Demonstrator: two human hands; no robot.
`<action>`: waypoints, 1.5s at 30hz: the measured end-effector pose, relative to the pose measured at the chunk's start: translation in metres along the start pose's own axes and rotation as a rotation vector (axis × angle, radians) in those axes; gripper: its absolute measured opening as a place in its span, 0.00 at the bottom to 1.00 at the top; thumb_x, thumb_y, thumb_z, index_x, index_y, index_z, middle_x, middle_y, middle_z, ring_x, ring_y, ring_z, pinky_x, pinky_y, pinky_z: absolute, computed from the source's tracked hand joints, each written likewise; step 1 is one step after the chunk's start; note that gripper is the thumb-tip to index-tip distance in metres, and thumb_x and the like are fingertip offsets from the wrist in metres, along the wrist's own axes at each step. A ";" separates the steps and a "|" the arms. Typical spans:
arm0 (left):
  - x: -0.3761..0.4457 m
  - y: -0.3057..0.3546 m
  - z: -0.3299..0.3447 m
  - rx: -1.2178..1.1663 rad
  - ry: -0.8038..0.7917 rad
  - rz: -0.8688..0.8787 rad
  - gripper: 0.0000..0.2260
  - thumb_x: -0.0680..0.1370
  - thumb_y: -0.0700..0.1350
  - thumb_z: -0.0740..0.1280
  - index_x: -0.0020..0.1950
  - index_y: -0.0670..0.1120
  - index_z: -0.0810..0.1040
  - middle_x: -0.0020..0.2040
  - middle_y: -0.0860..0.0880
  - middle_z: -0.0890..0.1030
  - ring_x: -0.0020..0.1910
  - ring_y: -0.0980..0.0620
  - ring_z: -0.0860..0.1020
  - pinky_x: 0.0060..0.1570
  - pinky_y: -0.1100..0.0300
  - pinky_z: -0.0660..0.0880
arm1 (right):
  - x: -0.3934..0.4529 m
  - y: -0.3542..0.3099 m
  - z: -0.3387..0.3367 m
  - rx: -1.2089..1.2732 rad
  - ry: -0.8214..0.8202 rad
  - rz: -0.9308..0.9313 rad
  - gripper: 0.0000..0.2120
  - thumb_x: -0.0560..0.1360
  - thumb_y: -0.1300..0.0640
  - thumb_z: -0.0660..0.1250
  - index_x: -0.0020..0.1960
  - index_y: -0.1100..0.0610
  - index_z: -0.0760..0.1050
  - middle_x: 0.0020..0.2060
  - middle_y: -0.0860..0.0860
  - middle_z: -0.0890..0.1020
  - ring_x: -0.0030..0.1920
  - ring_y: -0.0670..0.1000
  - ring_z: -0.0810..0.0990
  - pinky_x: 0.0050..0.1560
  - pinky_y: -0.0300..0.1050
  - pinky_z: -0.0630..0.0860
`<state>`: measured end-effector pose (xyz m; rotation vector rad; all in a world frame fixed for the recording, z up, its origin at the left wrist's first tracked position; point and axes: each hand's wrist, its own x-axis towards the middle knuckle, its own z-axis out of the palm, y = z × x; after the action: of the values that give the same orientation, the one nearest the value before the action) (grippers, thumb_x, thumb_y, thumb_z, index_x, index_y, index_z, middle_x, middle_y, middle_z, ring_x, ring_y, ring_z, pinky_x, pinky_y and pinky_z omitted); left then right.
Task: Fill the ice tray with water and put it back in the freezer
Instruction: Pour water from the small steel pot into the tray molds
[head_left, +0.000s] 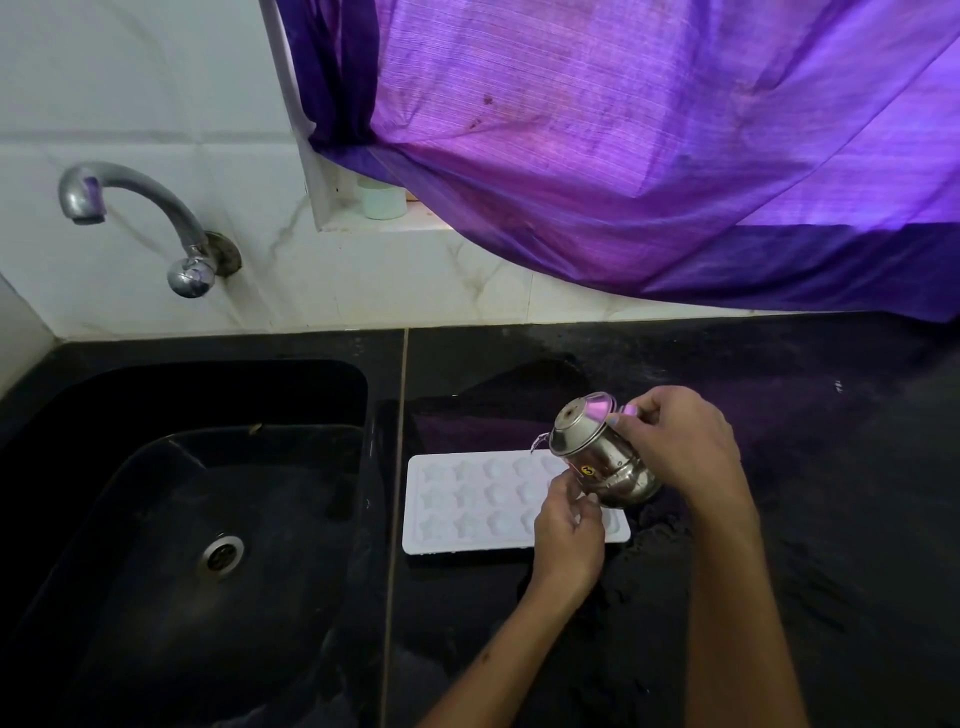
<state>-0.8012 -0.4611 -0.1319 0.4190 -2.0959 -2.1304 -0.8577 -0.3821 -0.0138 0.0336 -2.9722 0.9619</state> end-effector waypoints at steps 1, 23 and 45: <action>0.000 0.000 0.000 0.003 -0.001 -0.001 0.15 0.79 0.38 0.58 0.64 0.48 0.73 0.57 0.54 0.80 0.56 0.59 0.77 0.53 0.69 0.71 | 0.000 0.000 0.000 -0.001 -0.001 -0.001 0.11 0.74 0.48 0.68 0.35 0.49 0.72 0.34 0.45 0.77 0.36 0.45 0.74 0.30 0.41 0.64; -0.005 0.012 -0.009 -0.056 0.150 0.069 0.15 0.80 0.37 0.57 0.64 0.51 0.72 0.50 0.64 0.77 0.48 0.73 0.75 0.44 0.79 0.69 | -0.006 -0.002 -0.005 0.239 0.009 -0.025 0.07 0.71 0.50 0.70 0.37 0.50 0.76 0.36 0.47 0.82 0.42 0.51 0.81 0.47 0.53 0.78; -0.008 0.009 -0.016 -0.070 0.141 -0.031 0.17 0.79 0.37 0.56 0.66 0.50 0.69 0.51 0.62 0.77 0.45 0.68 0.77 0.42 0.76 0.71 | -0.011 -0.025 0.012 0.025 0.017 -0.071 0.06 0.75 0.49 0.68 0.45 0.51 0.75 0.39 0.48 0.79 0.41 0.50 0.76 0.35 0.43 0.66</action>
<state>-0.7904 -0.4747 -0.1218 0.5788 -1.9449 -2.1160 -0.8462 -0.4089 -0.0093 0.1290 -2.9216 0.9856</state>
